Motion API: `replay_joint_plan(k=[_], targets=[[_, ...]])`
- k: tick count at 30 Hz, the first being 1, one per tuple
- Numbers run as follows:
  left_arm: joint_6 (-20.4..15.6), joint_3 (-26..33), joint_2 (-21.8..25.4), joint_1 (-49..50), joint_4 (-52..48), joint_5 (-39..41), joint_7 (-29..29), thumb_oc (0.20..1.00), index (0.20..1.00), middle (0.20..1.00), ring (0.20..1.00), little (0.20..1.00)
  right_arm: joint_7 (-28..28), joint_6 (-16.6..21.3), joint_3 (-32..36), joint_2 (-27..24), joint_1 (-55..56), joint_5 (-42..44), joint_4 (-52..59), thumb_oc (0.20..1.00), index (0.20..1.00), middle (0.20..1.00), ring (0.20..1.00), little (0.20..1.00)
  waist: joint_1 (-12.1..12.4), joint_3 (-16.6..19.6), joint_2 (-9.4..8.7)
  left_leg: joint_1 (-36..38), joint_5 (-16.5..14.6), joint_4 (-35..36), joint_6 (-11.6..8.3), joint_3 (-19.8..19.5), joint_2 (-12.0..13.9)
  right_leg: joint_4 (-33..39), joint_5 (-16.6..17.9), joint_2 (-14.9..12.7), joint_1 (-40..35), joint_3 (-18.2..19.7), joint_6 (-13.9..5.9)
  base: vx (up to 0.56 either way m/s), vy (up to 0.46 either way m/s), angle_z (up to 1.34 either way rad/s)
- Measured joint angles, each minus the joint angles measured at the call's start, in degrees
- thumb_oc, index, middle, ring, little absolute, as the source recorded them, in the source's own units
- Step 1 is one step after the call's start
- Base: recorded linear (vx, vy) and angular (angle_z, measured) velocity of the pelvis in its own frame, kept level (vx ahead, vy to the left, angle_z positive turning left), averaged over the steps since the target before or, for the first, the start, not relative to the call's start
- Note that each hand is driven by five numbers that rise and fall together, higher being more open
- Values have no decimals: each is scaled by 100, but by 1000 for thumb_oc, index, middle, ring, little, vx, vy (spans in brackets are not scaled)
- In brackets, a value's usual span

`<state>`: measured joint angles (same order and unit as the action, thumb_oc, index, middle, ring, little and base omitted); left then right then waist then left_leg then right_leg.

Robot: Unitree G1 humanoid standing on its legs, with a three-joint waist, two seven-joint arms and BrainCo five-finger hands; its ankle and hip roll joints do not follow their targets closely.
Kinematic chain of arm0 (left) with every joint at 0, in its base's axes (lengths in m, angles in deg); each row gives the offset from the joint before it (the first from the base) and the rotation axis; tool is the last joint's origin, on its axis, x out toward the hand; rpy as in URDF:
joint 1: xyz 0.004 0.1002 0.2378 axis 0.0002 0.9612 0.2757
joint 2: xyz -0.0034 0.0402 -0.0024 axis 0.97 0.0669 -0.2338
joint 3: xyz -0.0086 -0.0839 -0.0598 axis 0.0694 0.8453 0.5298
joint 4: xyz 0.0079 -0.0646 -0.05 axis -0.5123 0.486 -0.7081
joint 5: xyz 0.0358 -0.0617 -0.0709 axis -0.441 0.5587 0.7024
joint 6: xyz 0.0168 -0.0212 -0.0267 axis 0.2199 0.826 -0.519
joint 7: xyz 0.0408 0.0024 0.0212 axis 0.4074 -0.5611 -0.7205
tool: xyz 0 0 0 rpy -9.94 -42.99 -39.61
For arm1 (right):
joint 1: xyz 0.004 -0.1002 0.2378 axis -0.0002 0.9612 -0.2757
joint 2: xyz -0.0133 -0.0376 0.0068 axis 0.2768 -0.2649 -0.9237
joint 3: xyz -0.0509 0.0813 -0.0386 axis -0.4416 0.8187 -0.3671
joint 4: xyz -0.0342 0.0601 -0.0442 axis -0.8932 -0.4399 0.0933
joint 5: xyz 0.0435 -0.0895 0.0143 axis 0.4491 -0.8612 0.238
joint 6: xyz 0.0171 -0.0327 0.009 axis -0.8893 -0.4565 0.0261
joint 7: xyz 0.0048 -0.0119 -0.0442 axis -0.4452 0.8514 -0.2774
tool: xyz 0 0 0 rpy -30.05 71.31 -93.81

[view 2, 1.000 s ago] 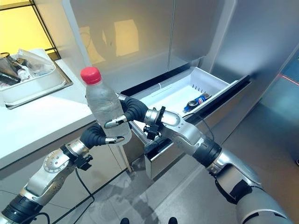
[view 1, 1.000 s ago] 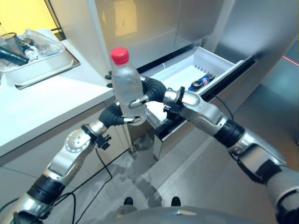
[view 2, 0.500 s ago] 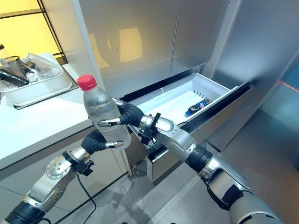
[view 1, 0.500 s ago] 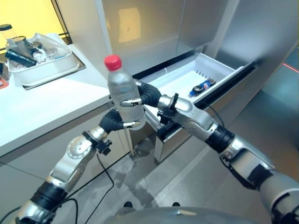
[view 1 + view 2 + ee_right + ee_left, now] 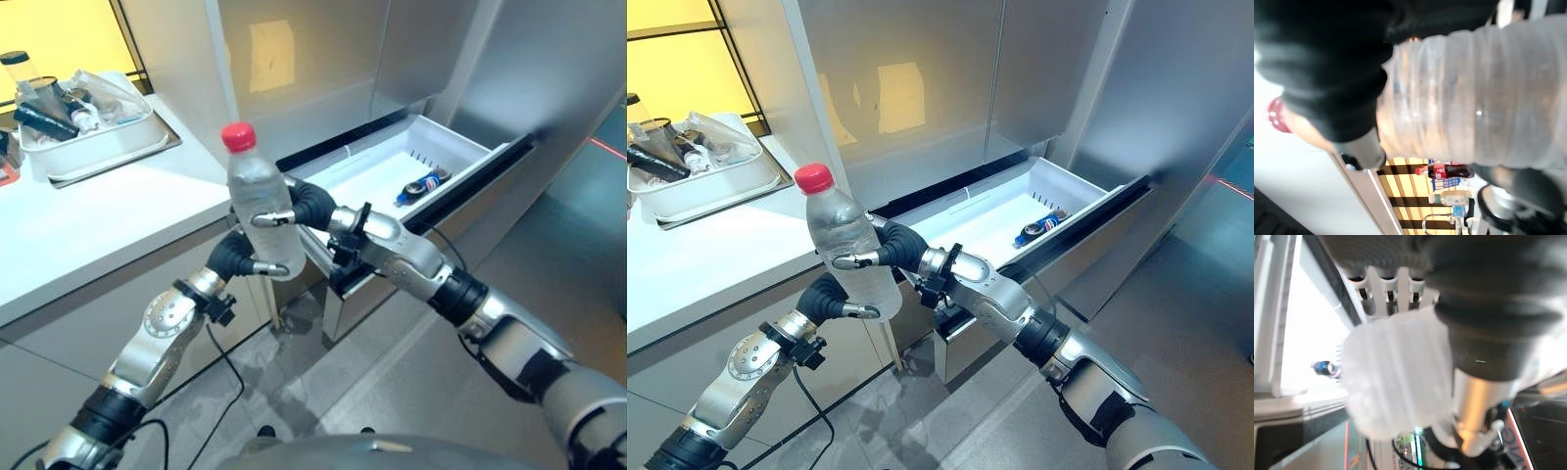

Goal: Take the drinks into the refrigerator

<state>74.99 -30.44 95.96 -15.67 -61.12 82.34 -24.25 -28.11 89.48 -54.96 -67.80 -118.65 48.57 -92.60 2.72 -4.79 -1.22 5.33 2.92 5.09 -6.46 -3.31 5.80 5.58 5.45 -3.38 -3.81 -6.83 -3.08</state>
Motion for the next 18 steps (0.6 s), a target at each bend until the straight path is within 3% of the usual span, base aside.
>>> replay_joint_plan(k=[4, 10, 18], targets=[[7, 443, 45, 582, -115, 378, 120, 1000, 1000, 1000, 1000, 1000, 123, 13, 98, -728, -87, 9, -136, 200, 200, 200, 200, 200, 1, -5, 6, -11, -16, 1, 22, -3, -1, 2, -3, -4, 9, 1, -3, 0, 0, 0], [37, 552, 61, 935, -272, 622, 316, 1000, 1000, 1000, 1000, 1000, 430, 160, 589, -1443, -295, -8, -1020, 200, 200, 200, 200, 200, 102, -84, 29, -149, -17, 2, 30, -37, 13, 2, -17, 8, 129, -40, -11, -4, 1, 1], [22, 619, 83, 980, -670, 847, 381, 1000, 1000, 1000, 1000, 1000, 711, 378, 740, -1770, -736, -40, -1957, 200, 200, 200, 200, 200, 170, -456, 77, -338, 31, -4, -16, -196, 13, 0, -8, 15, 226, -200, 13, -44, 4, 9]])
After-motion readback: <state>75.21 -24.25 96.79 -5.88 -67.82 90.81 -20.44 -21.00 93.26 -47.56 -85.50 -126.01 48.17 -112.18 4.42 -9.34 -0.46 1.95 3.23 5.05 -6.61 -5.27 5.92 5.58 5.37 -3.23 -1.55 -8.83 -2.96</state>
